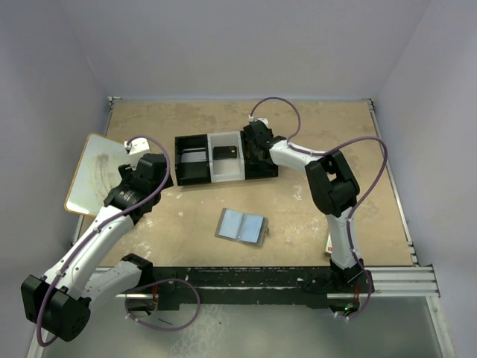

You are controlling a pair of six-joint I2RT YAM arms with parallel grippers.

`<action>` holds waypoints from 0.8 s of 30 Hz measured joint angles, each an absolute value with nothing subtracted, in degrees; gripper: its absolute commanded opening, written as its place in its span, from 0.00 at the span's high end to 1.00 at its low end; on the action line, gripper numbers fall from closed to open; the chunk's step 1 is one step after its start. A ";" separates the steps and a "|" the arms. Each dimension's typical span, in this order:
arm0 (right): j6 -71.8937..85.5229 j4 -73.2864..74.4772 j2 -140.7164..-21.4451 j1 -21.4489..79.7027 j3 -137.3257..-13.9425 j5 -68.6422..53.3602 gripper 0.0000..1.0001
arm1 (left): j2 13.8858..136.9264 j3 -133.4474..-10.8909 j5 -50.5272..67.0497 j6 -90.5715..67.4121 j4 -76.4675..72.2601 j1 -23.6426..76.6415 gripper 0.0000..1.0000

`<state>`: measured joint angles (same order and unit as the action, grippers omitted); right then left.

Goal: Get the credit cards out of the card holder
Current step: Place the credit card in the storage box, then adjust the credit card in the storage box.

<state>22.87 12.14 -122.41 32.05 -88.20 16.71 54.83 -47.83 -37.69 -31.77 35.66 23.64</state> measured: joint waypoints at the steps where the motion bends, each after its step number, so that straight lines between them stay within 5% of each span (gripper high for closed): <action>1: 23.00 11.70 -122.43 32.10 -88.14 17.34 0.99 | 54.83 -47.83 -37.69 -31.77 35.66 23.64 0.25; 24: 24.10 7.51 -122.32 32.08 -86.48 21.56 0.92 | 55.68 -47.83 -37.69 -31.70 35.66 23.64 0.25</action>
